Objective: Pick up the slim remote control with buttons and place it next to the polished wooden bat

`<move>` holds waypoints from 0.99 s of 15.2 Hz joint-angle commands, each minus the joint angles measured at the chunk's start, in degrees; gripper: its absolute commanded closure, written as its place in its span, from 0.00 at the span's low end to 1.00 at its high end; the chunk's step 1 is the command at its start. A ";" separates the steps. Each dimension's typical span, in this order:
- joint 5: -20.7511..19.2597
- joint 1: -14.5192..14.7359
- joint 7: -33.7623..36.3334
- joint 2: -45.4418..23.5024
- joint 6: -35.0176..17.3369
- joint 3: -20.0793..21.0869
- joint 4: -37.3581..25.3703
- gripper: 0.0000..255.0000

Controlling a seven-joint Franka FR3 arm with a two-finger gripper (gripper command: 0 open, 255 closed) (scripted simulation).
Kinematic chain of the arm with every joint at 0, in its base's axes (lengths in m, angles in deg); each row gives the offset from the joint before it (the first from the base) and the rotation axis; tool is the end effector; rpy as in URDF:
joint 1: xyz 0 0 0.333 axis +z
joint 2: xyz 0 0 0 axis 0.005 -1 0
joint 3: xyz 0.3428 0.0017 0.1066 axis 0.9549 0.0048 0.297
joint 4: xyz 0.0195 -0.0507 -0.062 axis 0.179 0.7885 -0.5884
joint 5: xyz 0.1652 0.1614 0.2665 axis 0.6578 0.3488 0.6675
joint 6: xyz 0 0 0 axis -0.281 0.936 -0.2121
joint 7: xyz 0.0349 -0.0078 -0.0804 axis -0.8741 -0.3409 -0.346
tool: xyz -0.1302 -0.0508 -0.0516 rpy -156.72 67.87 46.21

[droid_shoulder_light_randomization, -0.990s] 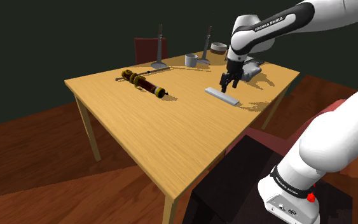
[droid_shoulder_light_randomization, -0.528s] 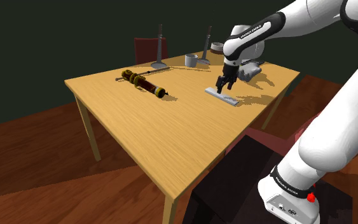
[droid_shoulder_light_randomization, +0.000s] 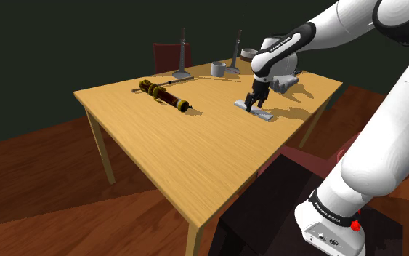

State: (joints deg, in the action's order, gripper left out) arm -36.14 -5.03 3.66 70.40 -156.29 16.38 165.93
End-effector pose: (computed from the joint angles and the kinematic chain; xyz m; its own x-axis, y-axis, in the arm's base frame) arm 0.4370 -0.2169 0.3608 0.9914 -0.1309 -0.0076 -0.1307 -0.9912 0.0197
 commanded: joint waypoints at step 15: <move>0.03 0.03 0.03 -0.06 -0.14 0.03 0.06 1.00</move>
State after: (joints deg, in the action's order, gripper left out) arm -36.11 -5.00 3.69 70.33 -156.43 16.41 166.01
